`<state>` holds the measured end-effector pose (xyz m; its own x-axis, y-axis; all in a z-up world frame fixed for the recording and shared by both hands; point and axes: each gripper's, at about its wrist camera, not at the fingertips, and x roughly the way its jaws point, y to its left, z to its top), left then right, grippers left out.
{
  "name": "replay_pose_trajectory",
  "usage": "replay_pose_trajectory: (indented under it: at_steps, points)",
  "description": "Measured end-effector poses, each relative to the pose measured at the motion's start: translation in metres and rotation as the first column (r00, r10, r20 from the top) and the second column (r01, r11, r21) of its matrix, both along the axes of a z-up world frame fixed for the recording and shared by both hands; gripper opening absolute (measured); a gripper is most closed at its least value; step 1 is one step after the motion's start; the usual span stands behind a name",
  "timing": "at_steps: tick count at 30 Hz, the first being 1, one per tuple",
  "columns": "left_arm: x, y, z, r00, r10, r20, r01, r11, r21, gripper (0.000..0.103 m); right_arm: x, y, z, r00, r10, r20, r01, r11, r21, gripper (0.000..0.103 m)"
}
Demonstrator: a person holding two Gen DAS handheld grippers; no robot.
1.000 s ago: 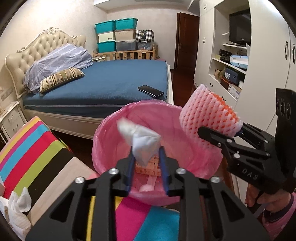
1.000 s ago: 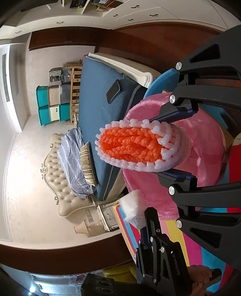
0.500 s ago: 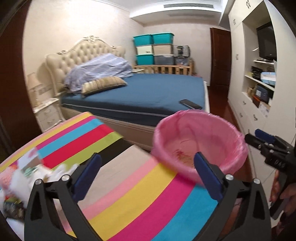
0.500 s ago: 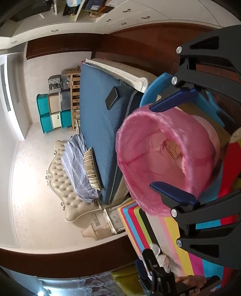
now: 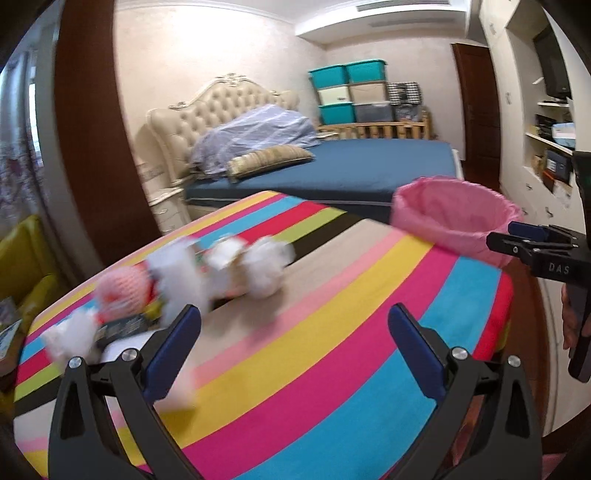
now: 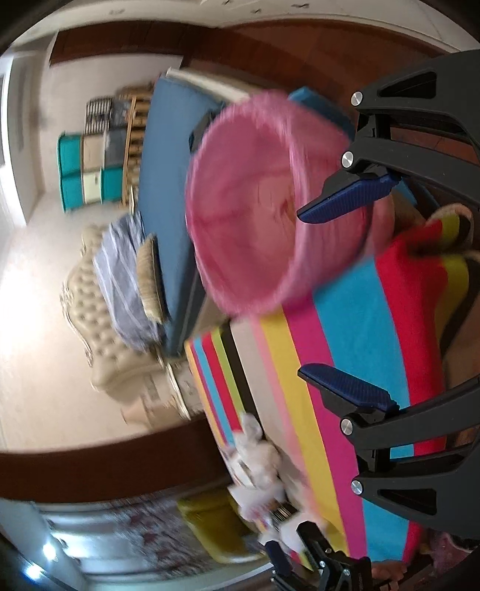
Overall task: Collect trash
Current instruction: 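Open both tools to drop the items into the bin and withdraw, then grasp the large white foam block with the right tool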
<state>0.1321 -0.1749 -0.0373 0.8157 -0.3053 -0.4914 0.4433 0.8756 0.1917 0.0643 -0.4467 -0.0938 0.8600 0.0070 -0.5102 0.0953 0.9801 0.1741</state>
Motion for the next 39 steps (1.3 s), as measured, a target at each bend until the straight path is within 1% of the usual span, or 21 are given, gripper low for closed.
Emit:
replay_pose_trajectory:
  at_steps: [3,6,8,11,16,19,24,26,30,31,34,37,39]
  points:
    - [-0.009,0.036,0.004,0.998,0.065,0.023,-0.065,0.998,-0.006,0.098,0.011,0.035,0.003,0.997,0.074,-0.010,-0.074,0.997,-0.024,0.075]
    - [-0.013,0.069,0.006,0.990,0.138,0.040,-0.138,0.990,-0.006,0.098,0.019,0.070,0.006,0.990,0.142,-0.016,-0.142,0.989,-0.045,0.076]
    - [-0.011,0.093,0.006,0.979,0.199,0.041,-0.199,0.980,-0.016,0.098,0.024,0.092,0.008,0.983,0.180,-0.022,-0.181,0.982,-0.052,0.076]
    - [-0.007,0.129,0.006,0.958,0.286,0.031,-0.285,0.957,-0.048,0.098,0.028,0.123,0.008,0.973,0.226,-0.037,-0.228,0.972,-0.054,0.076]
    - [0.000,0.182,0.003,0.899,0.435,0.059,-0.433,0.900,-0.046,0.098,0.036,0.170,0.008,0.954,0.295,-0.056,-0.299,0.952,-0.067,0.079]
    - [0.003,0.211,0.003,0.857,0.511,0.072,-0.509,0.860,-0.047,0.098,0.042,0.202,0.010,0.935,0.347,-0.070,-0.351,0.934,-0.063,0.081]
    - [0.005,0.261,-0.006,0.800,0.599,0.015,-0.597,0.799,-0.079,0.098,0.051,0.261,0.011,0.898,0.431,-0.087,-0.437,0.896,-0.073,0.084]
    - [0.003,0.276,-0.010,0.784,0.621,-0.007,-0.619,0.780,-0.093,0.098,0.055,0.283,0.011,0.888,0.450,-0.093,-0.457,0.886,-0.076,0.084]
    - [0.001,0.289,-0.020,0.765,0.644,-0.022,-0.642,0.761,-0.093,0.098,0.066,0.315,0.010,0.883,0.457,-0.109,-0.464,0.884,-0.059,0.084]
    - [0.002,0.291,-0.021,0.765,0.643,-0.035,-0.643,0.760,-0.092,0.098,0.069,0.320,0.010,0.885,0.452,-0.115,-0.460,0.885,-0.065,0.084]
    - [-0.001,0.297,-0.020,0.772,0.634,-0.042,-0.634,0.763,-0.125,0.098,0.082,0.337,0.007,0.895,0.423,-0.144,-0.435,0.898,-0.068,0.084]
    - [-0.001,0.300,-0.020,0.766,0.640,-0.054,-0.641,0.756,-0.136,0.098,0.096,0.343,0.005,0.904,0.392,-0.170,-0.405,0.913,-0.043,0.084]
    - [-0.004,0.299,-0.019,0.764,0.644,-0.042,-0.642,0.753,-0.142,0.098,0.103,0.349,0.003,0.909,0.371,-0.188,-0.386,0.921,-0.047,0.084]
